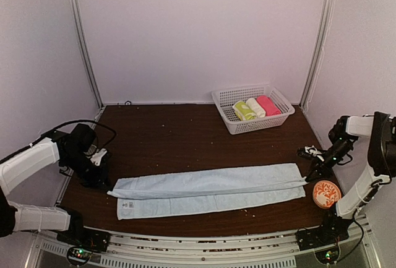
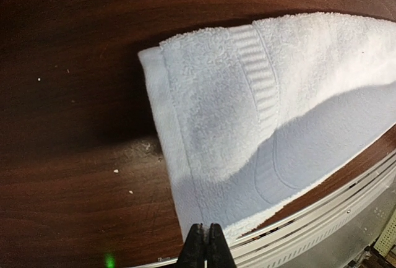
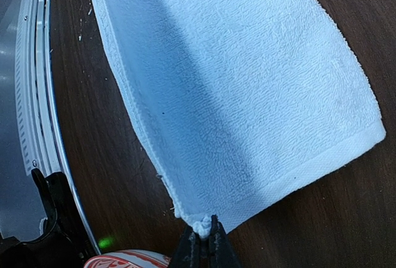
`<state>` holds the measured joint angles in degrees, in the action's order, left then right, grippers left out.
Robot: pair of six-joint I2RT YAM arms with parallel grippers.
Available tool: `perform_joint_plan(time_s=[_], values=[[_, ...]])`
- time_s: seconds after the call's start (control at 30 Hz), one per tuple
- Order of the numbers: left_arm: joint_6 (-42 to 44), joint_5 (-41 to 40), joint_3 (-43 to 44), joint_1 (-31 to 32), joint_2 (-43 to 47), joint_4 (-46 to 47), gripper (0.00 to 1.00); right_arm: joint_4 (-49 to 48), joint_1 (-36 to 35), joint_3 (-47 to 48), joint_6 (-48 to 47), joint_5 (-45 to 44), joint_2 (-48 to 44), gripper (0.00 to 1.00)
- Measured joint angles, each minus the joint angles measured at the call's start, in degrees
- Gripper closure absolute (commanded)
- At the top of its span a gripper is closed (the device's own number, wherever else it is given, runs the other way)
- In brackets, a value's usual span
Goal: Roll the towels
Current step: Fold the towel at the center of the board.
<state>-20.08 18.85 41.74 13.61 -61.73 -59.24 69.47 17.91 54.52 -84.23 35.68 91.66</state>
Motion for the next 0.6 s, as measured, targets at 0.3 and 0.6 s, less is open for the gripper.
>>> perform_joint_plan(time_s=[0.3, 0.6], values=[[0.1, 1.5, -0.5, 3.1, -1.4, -0.1, 1.00, 0.5, 0.1, -0.3, -2.6, -1.2, 0.1, 0.91], [-0.1, 0.8, -0.9, 3.7, -5.5, -0.9, 0.68, 2.9, 0.1, -1.5, -6.3, -2.5, 0.1, 0.59]])
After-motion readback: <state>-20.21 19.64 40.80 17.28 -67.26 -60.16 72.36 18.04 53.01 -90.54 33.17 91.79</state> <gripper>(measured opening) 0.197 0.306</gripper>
